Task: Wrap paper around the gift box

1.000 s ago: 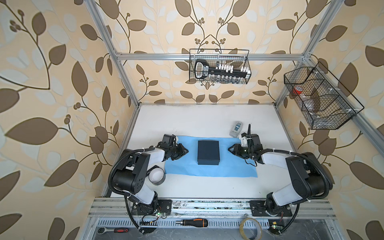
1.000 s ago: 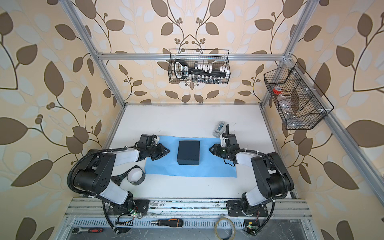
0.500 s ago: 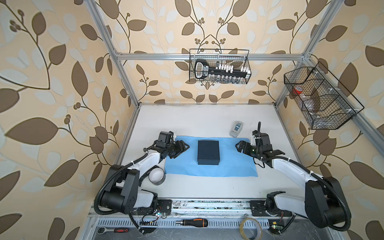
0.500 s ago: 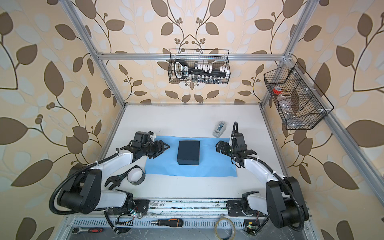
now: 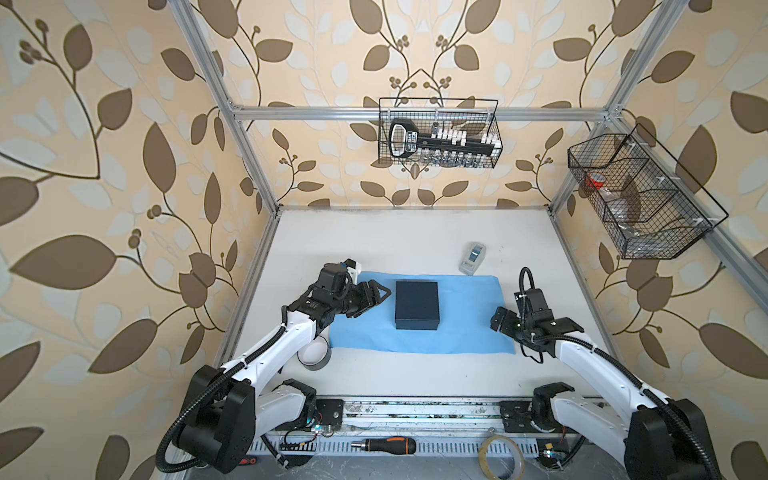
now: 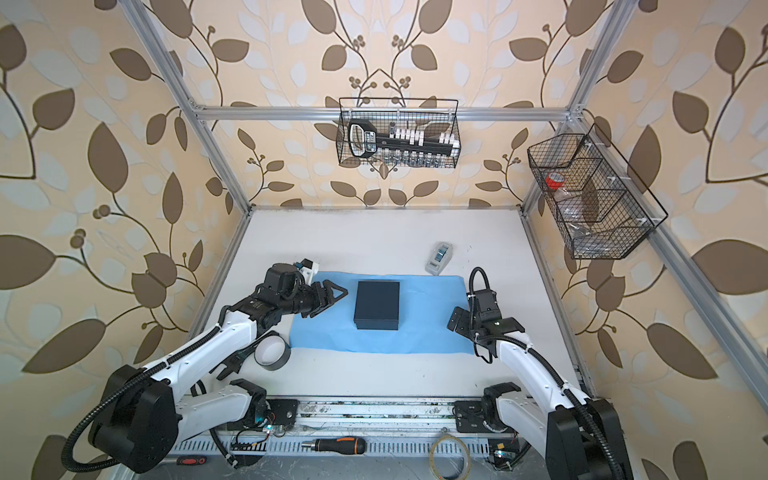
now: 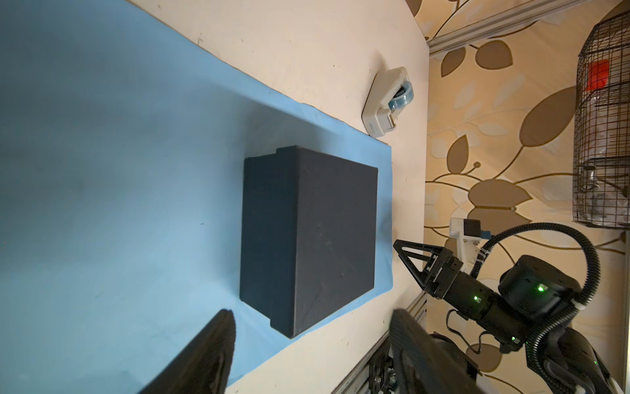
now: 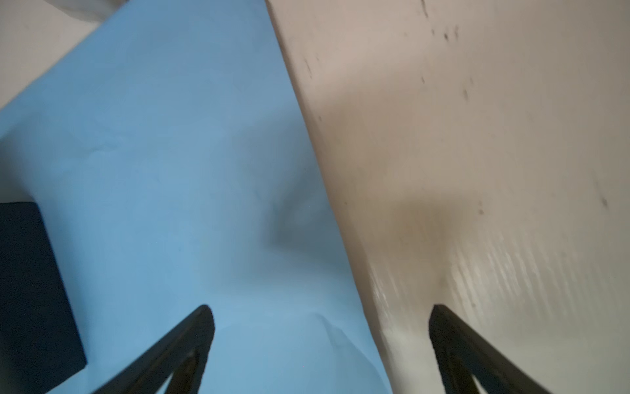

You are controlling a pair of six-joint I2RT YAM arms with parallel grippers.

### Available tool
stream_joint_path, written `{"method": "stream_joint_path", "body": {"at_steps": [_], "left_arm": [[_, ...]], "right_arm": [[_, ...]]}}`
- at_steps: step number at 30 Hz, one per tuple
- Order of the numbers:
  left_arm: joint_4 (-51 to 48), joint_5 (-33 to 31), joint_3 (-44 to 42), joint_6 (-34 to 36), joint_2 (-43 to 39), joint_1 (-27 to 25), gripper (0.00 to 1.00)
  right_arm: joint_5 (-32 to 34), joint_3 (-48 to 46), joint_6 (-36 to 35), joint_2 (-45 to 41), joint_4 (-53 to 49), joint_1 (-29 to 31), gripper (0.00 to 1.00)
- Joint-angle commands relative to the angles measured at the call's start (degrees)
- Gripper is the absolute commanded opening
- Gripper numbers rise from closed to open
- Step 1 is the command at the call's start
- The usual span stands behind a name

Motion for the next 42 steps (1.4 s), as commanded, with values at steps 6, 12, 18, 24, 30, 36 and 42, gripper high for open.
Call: {"method": "stream_joint_path", "body": {"at_steps": [6, 12, 18, 24, 30, 36, 42], "left_arm": [[-1.0, 1.6, 2.8, 1.4, -0.7, -0.5, 0.74], [-0.7, 1.0, 2.5, 1.1, -0.7, -0.5, 0.74], [-1.0, 0.5, 2.9, 0.8, -0.5, -0.6, 0.74], [-1.7, -0.5, 3.3, 0.8, -0.6, -1.0, 0.74], [-2.2, -1.5, 3.4, 0.9, -0.1, -1.5, 0.74], [-2.9, -2.2, 3.8, 1.3, 0.3, -1.6, 0.74], [-4.2, -1.8, 4.5, 1.9, 0.4, -1.6, 0.75]], "right_arm": [[-0.7, -1.9, 5.6, 0.9, -6.1, 5.3, 0.95], [-4.2, -2.5, 5.4, -1.8, -6.2, 5.3, 0.88], [-7.7, -4.1, 5.2, -5.1, -1.9, 5.0, 0.82], [-7.5, -6.6, 4.5, -11.3, 2.8, 4.9, 0.75], [-7.8, -9.6, 3.4, -16.3, 6.9, 4.5, 0.68], [-4.3, -10.4, 3.1, -15.7, 6.9, 3.9, 0.51], [-1.8, -9.6, -0.4, -17.7, 8.2, 4.2, 0.28]]}}
